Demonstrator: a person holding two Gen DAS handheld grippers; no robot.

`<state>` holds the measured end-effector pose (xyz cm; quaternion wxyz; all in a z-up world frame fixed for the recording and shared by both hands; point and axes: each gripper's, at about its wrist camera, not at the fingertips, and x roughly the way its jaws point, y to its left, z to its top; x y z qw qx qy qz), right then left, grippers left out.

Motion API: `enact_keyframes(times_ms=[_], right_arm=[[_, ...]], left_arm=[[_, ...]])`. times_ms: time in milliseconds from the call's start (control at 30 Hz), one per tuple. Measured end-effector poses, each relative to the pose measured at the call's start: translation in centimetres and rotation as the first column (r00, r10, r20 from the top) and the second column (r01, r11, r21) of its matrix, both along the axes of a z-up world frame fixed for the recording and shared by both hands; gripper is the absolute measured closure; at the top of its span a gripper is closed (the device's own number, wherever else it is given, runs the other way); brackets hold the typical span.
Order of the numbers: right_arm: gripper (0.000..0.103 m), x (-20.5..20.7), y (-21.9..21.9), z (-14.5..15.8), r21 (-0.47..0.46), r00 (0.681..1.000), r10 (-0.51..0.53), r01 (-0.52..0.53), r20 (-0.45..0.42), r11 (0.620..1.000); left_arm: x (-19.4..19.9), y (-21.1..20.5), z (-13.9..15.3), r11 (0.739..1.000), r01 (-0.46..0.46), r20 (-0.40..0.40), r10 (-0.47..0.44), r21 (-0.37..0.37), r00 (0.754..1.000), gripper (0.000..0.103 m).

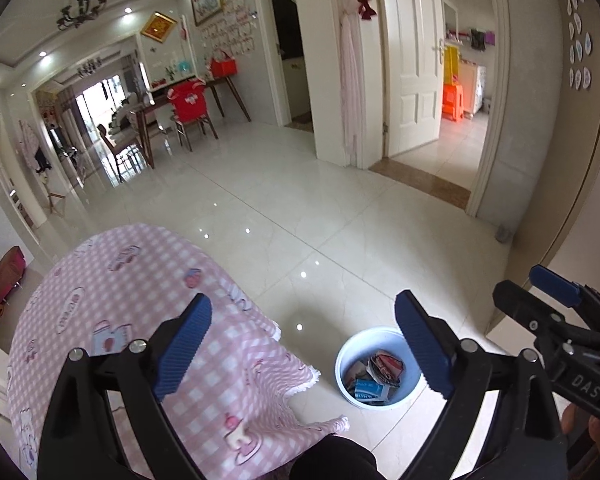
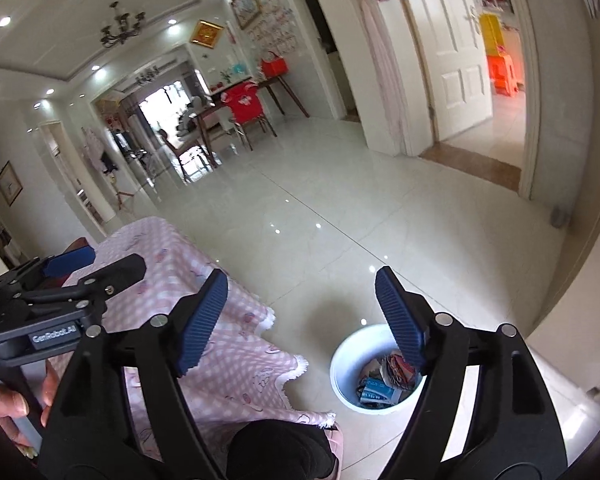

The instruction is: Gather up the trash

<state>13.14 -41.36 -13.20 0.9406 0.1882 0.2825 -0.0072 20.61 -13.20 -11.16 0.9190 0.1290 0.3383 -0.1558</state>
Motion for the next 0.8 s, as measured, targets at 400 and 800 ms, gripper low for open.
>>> enact_keyframes(times_ms=[400,800], right_arm=[[0.019,-7.6,5.2,8.6,-0.125,0.976,0.105,-0.082,0.191,0.989],[0.017,-13.6,7.3,12.1,-0.185,0.944,0.139,-0.085,0.301,0.979]], left_arm=[[-8.8,5.2,7.0,0.992,-0.104,0.189,0.117,-0.077,0.975,0.01],[-15.2,7.3,10.7,0.986,-0.113,0.299,0.146,-0.124,0.943,0.009]])
